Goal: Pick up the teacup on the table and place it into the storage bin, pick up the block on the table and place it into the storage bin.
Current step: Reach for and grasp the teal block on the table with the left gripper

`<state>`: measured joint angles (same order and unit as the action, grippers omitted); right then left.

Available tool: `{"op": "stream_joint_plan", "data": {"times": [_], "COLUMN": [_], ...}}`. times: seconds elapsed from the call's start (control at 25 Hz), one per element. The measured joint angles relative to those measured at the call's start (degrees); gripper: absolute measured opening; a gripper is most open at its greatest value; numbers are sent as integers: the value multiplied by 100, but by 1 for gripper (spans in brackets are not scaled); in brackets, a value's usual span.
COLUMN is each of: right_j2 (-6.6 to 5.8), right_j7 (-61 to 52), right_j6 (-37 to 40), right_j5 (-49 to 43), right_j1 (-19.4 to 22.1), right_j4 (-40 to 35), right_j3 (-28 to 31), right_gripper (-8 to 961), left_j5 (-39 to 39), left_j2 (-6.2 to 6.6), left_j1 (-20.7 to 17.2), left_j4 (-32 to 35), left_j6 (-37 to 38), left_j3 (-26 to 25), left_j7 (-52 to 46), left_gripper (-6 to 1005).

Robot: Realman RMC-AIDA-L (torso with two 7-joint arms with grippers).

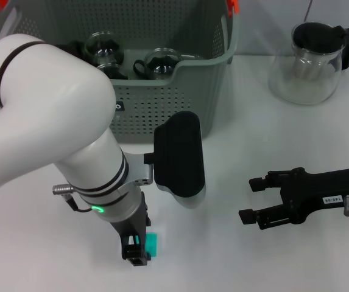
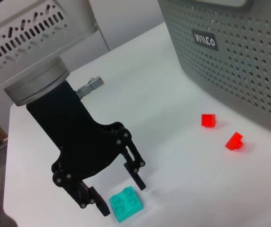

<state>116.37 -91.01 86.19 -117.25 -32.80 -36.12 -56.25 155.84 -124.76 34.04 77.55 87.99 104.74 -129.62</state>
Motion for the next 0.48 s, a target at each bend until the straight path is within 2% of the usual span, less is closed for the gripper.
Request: {"op": "stream_joint_plan", "data": {"times": [0.2,0.24,0.48], "right_j2": [0,0,0], "right_j7": [5,5,2], "right_j6": [0,0,3], "right_j5": [1,1,2], "right_j1": [-1,-4,-15], "right_j4": [0,0,-1], "right_j3": [0,0,0], "right_gripper": [947,947,946], "left_j5": [26,26,26], "left_j2": [-5,-5,-4], "left_j1": [-2,-2,-1], "left_j4": [1,-3,-75], "left_j6": [-2,-4,-24], "left_j3": [3,9,35], "left_j7": [-10,-9,18], "left_gripper": [486,677,671]}}
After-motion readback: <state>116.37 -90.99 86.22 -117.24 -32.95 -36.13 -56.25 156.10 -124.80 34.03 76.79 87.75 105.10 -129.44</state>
